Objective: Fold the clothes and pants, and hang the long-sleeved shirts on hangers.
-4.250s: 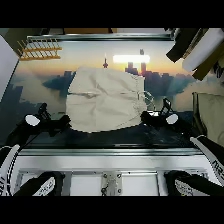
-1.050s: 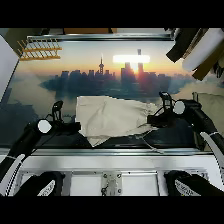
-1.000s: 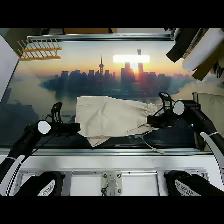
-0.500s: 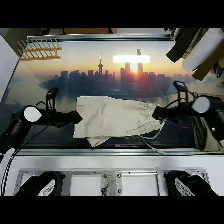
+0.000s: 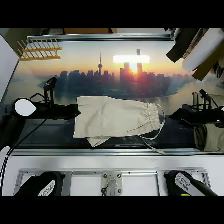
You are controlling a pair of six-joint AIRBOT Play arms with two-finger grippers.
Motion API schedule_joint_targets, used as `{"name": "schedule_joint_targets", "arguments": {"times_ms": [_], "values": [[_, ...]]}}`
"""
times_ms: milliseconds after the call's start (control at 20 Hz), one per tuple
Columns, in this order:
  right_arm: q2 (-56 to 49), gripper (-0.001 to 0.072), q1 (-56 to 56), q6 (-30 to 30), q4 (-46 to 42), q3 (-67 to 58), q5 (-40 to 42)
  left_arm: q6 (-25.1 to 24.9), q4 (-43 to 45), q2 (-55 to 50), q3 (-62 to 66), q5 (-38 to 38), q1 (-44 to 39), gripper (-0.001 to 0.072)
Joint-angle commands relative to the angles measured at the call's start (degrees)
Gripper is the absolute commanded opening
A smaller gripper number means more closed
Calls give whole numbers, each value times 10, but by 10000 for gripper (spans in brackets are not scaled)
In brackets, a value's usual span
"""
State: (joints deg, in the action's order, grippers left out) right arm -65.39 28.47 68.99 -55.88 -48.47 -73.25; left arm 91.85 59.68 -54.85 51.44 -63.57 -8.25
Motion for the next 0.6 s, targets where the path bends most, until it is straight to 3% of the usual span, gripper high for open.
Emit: {"name": "schedule_joint_targets", "arguments": {"times_ms": [0,250,550], "values": [[-114,715,45,-148,101,11,10,3,-28,0,3,34,-55,4],[-222,713,-3,-233,208,10,38,42,-27,0,3,126,-153,4],[-256,713,-99,-236,217,10,90,57,-28,0,3,125,-164,4]]}}
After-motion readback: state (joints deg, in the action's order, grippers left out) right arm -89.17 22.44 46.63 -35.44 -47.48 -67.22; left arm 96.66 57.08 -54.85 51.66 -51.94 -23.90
